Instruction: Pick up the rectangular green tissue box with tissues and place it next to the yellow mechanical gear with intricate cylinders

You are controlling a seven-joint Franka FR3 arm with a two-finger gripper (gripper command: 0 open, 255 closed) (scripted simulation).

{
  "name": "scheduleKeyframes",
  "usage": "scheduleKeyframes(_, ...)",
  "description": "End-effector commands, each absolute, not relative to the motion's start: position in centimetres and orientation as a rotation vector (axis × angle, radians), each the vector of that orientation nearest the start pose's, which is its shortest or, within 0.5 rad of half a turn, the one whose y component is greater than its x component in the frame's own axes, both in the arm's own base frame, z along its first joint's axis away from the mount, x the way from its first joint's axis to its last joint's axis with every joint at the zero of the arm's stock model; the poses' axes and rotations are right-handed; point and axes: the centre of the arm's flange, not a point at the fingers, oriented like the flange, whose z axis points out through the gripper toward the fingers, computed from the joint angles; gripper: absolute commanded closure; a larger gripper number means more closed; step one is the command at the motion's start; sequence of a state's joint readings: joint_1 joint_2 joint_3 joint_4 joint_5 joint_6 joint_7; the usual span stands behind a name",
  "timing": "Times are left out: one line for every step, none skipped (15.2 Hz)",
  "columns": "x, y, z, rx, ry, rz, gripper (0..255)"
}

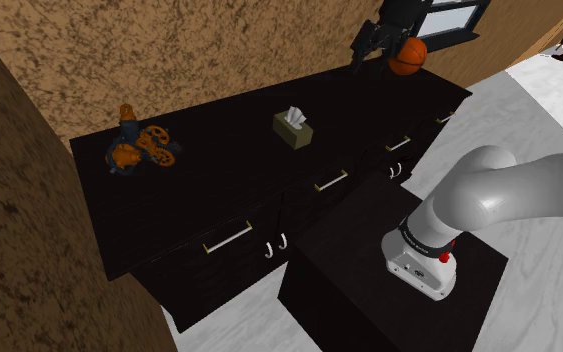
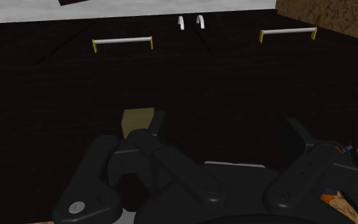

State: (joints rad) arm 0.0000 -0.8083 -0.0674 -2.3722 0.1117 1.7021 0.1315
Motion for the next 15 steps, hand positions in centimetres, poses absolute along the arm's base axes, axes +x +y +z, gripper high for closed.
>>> scheduleKeyframes(31.4,-1.7,60.3,-2.956,0.279,-0.194,0)
scheduleKeyframes(32.0,-2.3,59.3,-2.948,0.285,-0.202,0)
scheduleKeyframes(32.7,-2.9,58.4,-2.940,0.291,-0.211,0)
scheduleKeyframes(33.4,-3.5,57.4,-2.932,0.297,-0.220,0)
scheduleKeyframes(34.1,-4.1,56.5,-2.924,0.303,-0.229,0)
scheduleKeyframes(34.8,-4.7,55.5,-2.916,0.309,-0.237,0)
scheduleKeyframes(35.5,-5.3,54.6,-2.908,0.315,-0.246,0)
scheduleKeyframes(36.2,-5.9,53.6,-2.900,0.321,-0.255,0)
scheduleKeyframes(36.9,-6.5,52.7,-2.891,0.326,-0.263,0)
scheduleKeyframes(37.7,-7.1,51.7,-2.883,0.332,-0.272,0)
scheduleKeyframes(38.4,-7.6,50.8,-2.875,0.338,-0.280,0)
scheduleKeyframes(39.1,-8.2,49.9,-2.866,0.344,-0.289,0)
scheduleKeyframes(39.8,-8.8,48.9,-2.858,0.349,-0.297,0)
scheduleKeyframes(40.5,-9.4,48.0,-2.850,0.355,-0.306,0)
scheduleKeyframes(41.3,-9.9,47.0,-2.841,0.360,-0.314,0)
